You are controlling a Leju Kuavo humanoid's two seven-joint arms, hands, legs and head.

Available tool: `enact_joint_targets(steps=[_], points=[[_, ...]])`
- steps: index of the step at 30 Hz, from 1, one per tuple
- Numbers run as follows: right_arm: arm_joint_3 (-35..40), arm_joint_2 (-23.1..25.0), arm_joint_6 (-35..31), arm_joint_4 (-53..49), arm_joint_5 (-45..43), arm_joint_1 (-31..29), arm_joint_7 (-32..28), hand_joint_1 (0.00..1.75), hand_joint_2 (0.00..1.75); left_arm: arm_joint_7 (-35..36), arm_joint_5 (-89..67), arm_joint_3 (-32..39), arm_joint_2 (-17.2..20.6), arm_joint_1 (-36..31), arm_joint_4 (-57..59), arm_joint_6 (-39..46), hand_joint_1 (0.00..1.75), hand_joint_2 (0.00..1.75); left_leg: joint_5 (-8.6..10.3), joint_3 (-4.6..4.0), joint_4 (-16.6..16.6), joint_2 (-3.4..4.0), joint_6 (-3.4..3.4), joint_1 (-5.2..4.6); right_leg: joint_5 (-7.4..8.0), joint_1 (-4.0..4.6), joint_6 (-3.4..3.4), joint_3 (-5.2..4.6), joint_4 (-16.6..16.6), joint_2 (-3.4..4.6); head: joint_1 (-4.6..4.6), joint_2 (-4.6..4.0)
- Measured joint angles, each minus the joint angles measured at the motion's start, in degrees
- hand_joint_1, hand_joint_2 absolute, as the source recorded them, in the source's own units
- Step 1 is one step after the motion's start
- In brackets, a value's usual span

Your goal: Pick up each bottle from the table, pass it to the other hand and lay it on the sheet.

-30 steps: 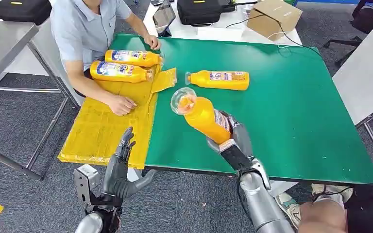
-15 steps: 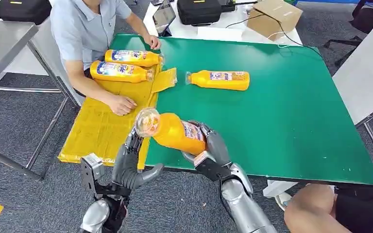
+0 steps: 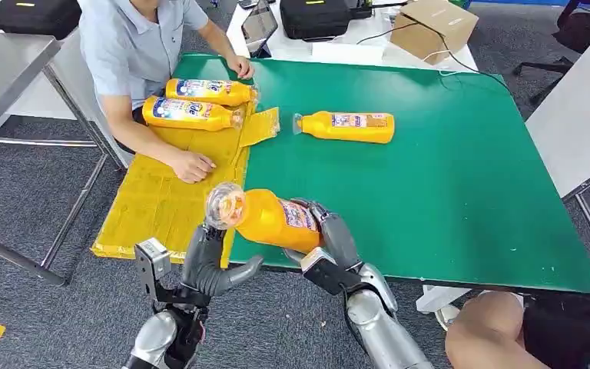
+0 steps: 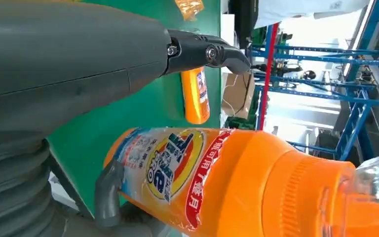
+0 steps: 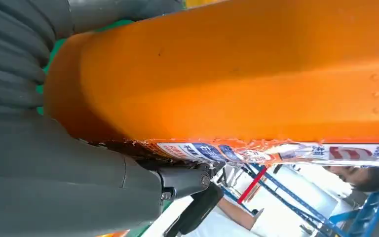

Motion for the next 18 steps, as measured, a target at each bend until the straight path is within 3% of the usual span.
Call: enact_joint_targets(steps=[10, 18], points=[[1.6, 0.6, 2.6, 1.5, -1.5, -0.6, -0.1, 1.75, 1.75, -1.1, 0.7, -0.7, 0.0, 0.1, 0.0, -0.8, 0.0, 1.75, 0.0, -0.03, 0.0, 0.0, 0.0, 0.0, 0.0, 0.0, 0.0, 0.0, 0.0, 0.0, 0.0, 0.0], [3.3, 2.2, 3.8, 8.9, -1.4, -6.0, 1.1, 1.75, 1.75, -2.7, 0.2, -1.9, 0.2, -0.2, 0.9, -3.1, 0.0, 1.75, 0.02, -0.02, 0.0, -0.04, 0.01, 0.0, 0.0, 0.0, 0.0, 0.01, 0.0, -0.01, 0.0, 0.0]])
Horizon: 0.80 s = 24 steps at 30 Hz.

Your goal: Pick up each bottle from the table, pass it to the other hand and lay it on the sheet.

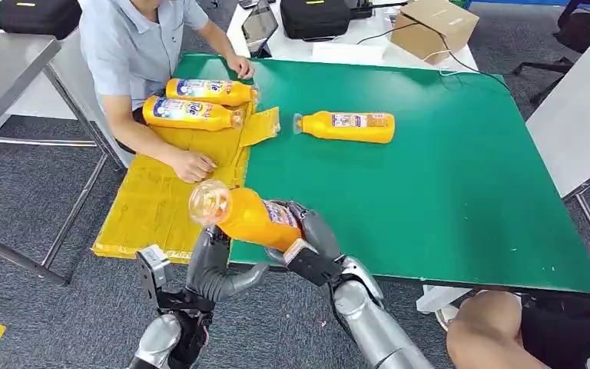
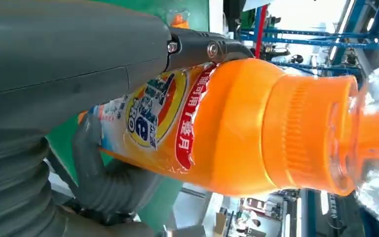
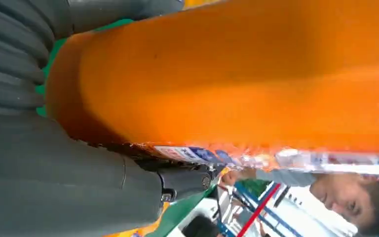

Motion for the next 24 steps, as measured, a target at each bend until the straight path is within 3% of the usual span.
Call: enact_joint_targets(steps=[24], points=[[2.5, 4.2, -4.9, 12.6, 1.9, -5.3, -2.6, 1.75, 1.75, 4.6, 5.9, 0.1, -1.0, -5.4, 5.2, 2.5, 0.0, 1.75, 0.0, -0.01, 0.0, 0.0, 0.0, 0.0, 0.01, 0.0, 0.01, 0.0, 0.0, 0.0, 0.02, 0.0]])
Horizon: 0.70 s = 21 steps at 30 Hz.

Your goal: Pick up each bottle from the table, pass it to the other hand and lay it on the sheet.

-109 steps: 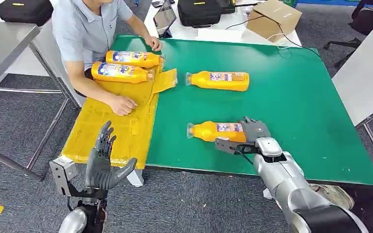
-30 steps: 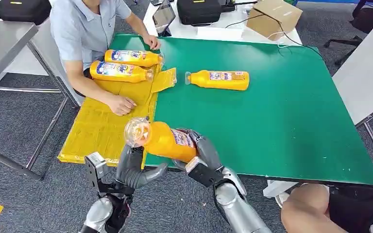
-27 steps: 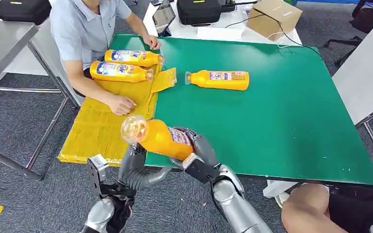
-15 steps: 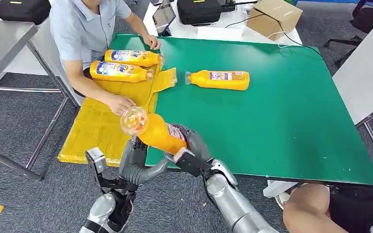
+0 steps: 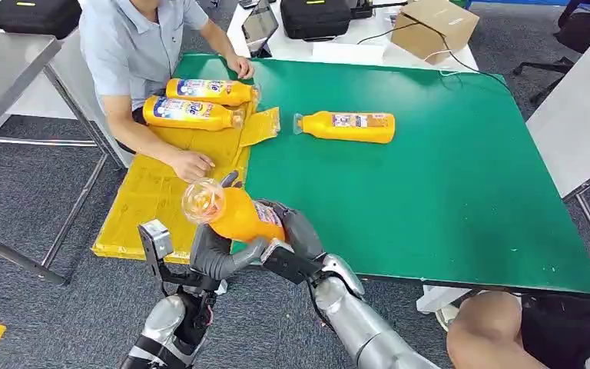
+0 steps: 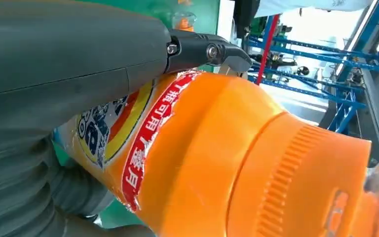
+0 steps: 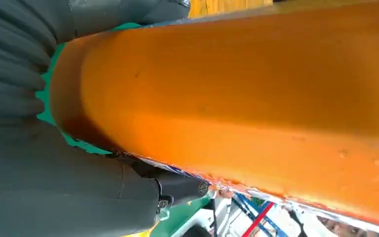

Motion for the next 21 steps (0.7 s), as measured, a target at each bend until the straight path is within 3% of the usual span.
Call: enact_joint_targets(steps=[12, 13, 14, 17, 18, 19, 20, 21], points=[[1.6, 0.4, 0.5, 1.5, 0.7, -0.6, -0.1, 1.75, 1.75, -2.3, -1.6, 0.1, 0.1, -0.6, 0.9, 1.0, 0.0, 1.75, 0.0, 0.0, 0.0, 0.01, -0.01, 0.0, 0.0, 0.01, -0.01, -0.02, 0.0, 0.0, 0.0, 0.0], [1.8, 0.4, 0.6, 1.6, 0.7, -0.8, -0.1, 1.75, 1.75, -2.5, -1.8, 0.1, 0.2, -0.7, 0.9, 1.0, 0.75, 1.75, 0.0, 0.0, 0.0, 0.01, 0.0, 0.0, 0.0, 0.01, -0.01, -0.02, 0.0, 0.0, -0.02, 0.0], [2.0, 0.4, 0.6, 1.8, 0.7, -0.9, -0.1, 1.75, 1.75, -2.5, -1.9, 0.1, 0.2, -0.8, 0.9, 1.0, 1.75, 1.75, 0.0, 0.0, 0.0, 0.01, 0.0, 0.0, 0.0, 0.0, -0.01, -0.02, 0.0, 0.0, -0.02, 0.0], [2.8, 0.5, 0.8, 2.2, 0.8, -1.1, 0.0, 1.75, 1.75, -2.6, -1.9, 0.1, 0.2, -1.1, 1.2, 1.2, 1.75, 1.75, 0.0, 0.0, 0.0, 0.01, 0.0, 0.0, 0.0, 0.0, 0.0, -0.01, 0.0, 0.0, -0.02, 0.0], [3.0, 0.5, 1.2, 2.4, 0.7, -1.2, 0.0, 1.47, 1.75, -2.5, -1.7, 0.1, 0.2, -1.1, 1.4, 1.1, 1.75, 1.75, 0.0, 0.0, 0.0, 0.01, 0.0, 0.0, 0.0, 0.0, 0.0, -0.01, 0.0, 0.0, -0.02, 0.0], [3.2, 0.5, 1.7, 2.5, 0.6, -1.3, 0.0, 0.14, 1.75, -2.5, -1.2, 0.1, 0.2, -1.2, 1.5, 1.0, 1.75, 1.75, 0.0, 0.0, 0.0, 0.01, 0.0, 0.0, 0.0, 0.0, 0.0, -0.02, 0.0, 0.0, 0.0, 0.0], [3.3, 0.5, 2.1, 2.6, 0.4, -1.5, -0.1, 0.0, 1.75, -2.5, -0.6, 0.1, 0.2, -1.3, 1.7, 0.9, 1.75, 1.75, 0.0, 0.0, 0.0, 0.01, 0.0, 0.0, 0.0, 0.0, 0.0, -0.01, 0.0, 0.0, -0.02, 0.0], [3.5, 0.5, 2.4, 2.7, 0.1, -1.5, -0.2, 0.0, 1.75, -2.5, -0.1, 0.2, 0.2, -1.4, 1.9, 0.6, 1.75, 1.75, 0.0, 0.0, 0.0, 0.01, 0.0, 0.0, 0.0, 0.0, 0.0, -0.01, 0.0, 0.0, -0.02, 0.0]])
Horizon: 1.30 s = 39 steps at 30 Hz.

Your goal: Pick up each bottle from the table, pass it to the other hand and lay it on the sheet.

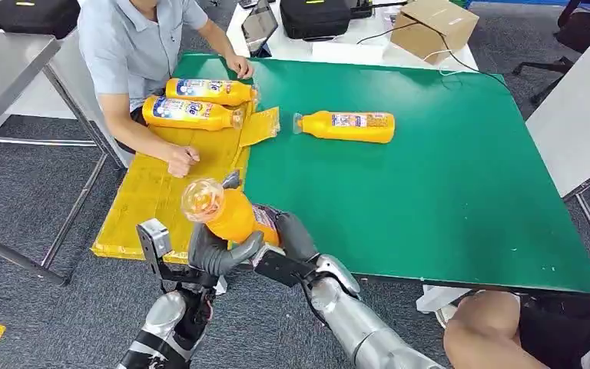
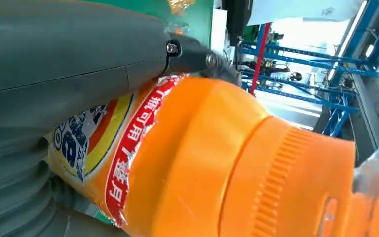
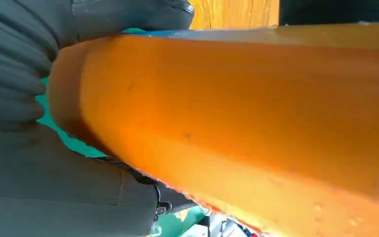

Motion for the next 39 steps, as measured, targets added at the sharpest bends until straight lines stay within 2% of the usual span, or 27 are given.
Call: enact_joint_targets(steps=[1, 2, 8, 17, 24, 28, 32, 39], points=[[0.3, 0.0, 0.4, 0.0, -0.5, 0.0, -0.5, 0.0, 1.75, 0.0, 0.7, 0.1, 0.0, 0.0, 0.0, -0.5, 1.75, 1.75, 0.0, 0.0, 0.0, 0.0, 0.0, 0.0, 0.0, 0.0, 0.0, 0.0, 0.0, 0.0, 0.04, 0.0], [0.5, 0.1, 0.7, 0.0, -1.0, 0.0, -1.0, 0.0, 0.0, 0.0, 1.5, 0.2, 0.0, -0.1, 0.0, -1.0, 1.75, 1.75, 0.0, 0.0, 0.0, 0.02, 0.0, 0.0, 0.0, 0.0, 0.0, -0.01, 0.0, 0.01, 0.0, 0.0], [0.6, 0.9, 0.1, -0.3, -4.0, 0.2, -3.3, 0.0, 0.0, 1.2, 3.0, 0.8, 0.1, -1.2, 0.5, -1.8, 1.75, 1.75, 0.0, 0.0, 0.0, 0.02, 0.0, 0.01, 0.0, 0.01, 0.0, -0.03, 0.0, 0.01, 0.0, 0.0], [0.6, 1.6, -0.1, -0.4, -4.6, 0.3, -3.6, 0.0, 0.0, 1.5, 3.4, 1.1, 0.1, -2.0, 1.2, -1.8, 1.75, 1.75, 0.0, 0.0, 0.0, 0.01, 0.0, 0.0, 0.0, 0.0, 0.0, -0.03, 0.0, 0.0, 0.0, 0.0], [0.4, 1.6, -5.0, -1.0, -4.5, 0.3, -3.9, 0.0, 0.0, 2.4, 0.5, 1.1, 0.6, -5.2, 3.1, 1.5, 1.75, 1.75, 0.01, 0.0, 0.0, 0.01, 0.0, 0.0, 0.0, 0.0, 0.0, -0.02, 0.0, 0.0, 0.0, 0.0], [0.3, 1.2, -7.6, -1.4, -3.4, 0.4, -3.8, 0.0, 0.0, 2.6, -6.5, 1.2, 2.2, -9.7, 6.6, 7.1, 1.75, 1.75, 0.05, 0.01, 0.0, 0.02, -0.05, 0.01, 0.02, 0.01, -0.01, -0.03, 0.0, 0.01, 0.0, 0.0], [0.3, 1.1, -9.8, -2.0, -1.9, 0.5, -3.9, 0.0, 0.0, 3.5, -17.7, 2.8, 4.2, -17.1, 13.5, 15.0, 1.75, 1.75, 0.16, 0.01, 0.0, 0.01, -0.16, 0.06, 0.03, 0.04, -0.02, -0.05, 0.1, 0.01, 0.0, 0.0], [0.3, 1.0, -10.6, -2.6, -1.3, 0.6, -3.8, 0.0, 0.0, 4.8, -28.8, 4.7, 5.9, -26.5, 24.3, 19.8, 1.75, 1.75, 0.17, 0.01, 0.0, 0.0, -0.16, 0.06, 0.03, 0.03, -0.02, -0.04, 0.1, 0.0, 0.02, 0.0]])
